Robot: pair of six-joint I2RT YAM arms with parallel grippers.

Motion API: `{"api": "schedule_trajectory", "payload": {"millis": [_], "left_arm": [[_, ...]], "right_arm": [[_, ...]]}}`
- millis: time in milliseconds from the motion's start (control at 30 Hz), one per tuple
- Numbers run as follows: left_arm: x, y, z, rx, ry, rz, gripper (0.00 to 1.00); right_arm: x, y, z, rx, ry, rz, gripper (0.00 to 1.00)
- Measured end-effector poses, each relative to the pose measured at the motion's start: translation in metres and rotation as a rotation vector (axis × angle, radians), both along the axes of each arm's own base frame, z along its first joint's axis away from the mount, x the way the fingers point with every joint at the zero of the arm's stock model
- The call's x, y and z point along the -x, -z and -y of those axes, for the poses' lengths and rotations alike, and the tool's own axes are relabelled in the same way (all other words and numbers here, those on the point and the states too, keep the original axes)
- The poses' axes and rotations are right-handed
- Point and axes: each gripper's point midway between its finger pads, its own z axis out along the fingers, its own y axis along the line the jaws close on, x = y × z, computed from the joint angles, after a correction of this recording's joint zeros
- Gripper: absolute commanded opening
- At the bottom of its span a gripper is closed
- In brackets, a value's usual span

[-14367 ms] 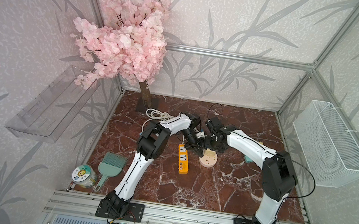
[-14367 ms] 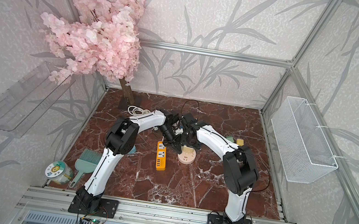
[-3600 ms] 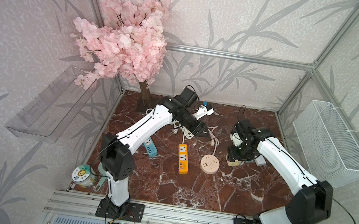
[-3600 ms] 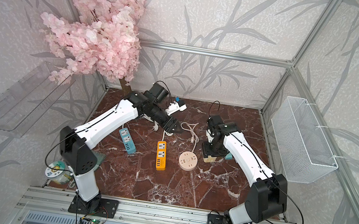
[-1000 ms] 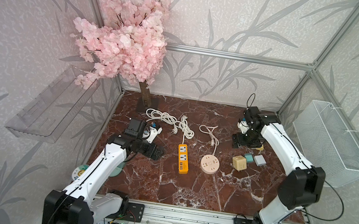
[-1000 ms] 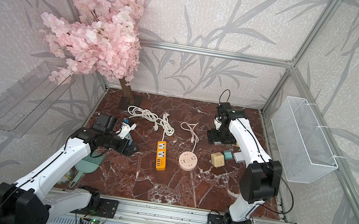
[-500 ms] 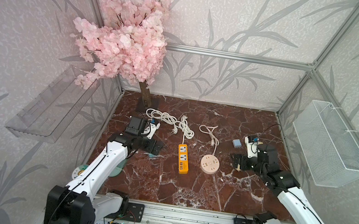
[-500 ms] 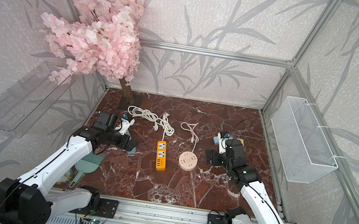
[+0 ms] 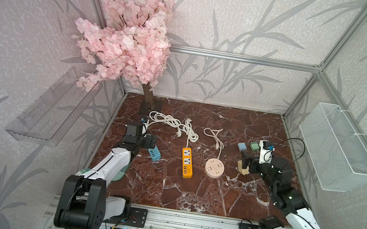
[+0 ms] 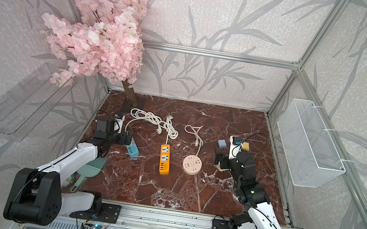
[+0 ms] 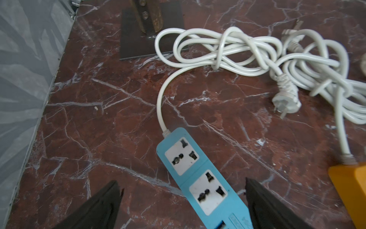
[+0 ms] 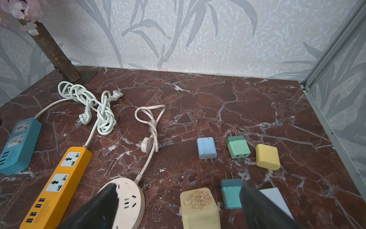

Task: Pull the plug off the socket
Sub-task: Reset both arms

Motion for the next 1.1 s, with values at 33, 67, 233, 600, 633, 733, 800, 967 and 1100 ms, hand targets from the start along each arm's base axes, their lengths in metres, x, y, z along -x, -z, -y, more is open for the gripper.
{"api": "schedule_trajectory", "payload": {"millis": [33,67,233,600,633,733,800,967,1100], "left_arm": [[-0.004,0.005,-0.004,-0.002,-0.015,0.014,1.00],[-0.007,0.012,-0.007,-0.003,-0.028,0.027,1.00],[-0.017,0.043,-0.015,-0.003,-0.068,0.043,1.00],[-0.027,0.037,-0.025,0.006,-0.120,0.250,1.00],[-0.026,0.040,-0.026,0.005,-0.125,0.242,1.00],[-0.031,0.031,-0.028,0.006,-0.136,0.290,1.00],[-0.032,0.028,-0.028,0.007,-0.138,0.297,1.00],[-0.033,0.025,-0.028,0.008,-0.139,0.311,1.00],[-0.033,0.025,-0.028,0.008,-0.139,0.309,0.99]], "right_arm": [[0.000,-0.002,0.000,-0.003,-0.002,0.012,0.99],[-0.001,-0.005,-0.001,-0.006,-0.007,0.027,0.99],[0.003,-0.013,-0.001,-0.008,-0.017,0.073,0.99],[-0.018,0.012,0.007,0.101,0.039,0.009,0.99],[-0.024,0.018,0.008,0.122,0.045,-0.014,0.99],[-0.041,0.026,0.012,0.152,0.059,-0.054,0.99],[-0.056,0.028,0.022,0.150,0.085,-0.063,0.99],[-0.083,0.052,0.056,0.116,0.155,-0.105,0.99],[-0.085,0.074,0.071,0.112,0.170,-0.088,0.99]]}}
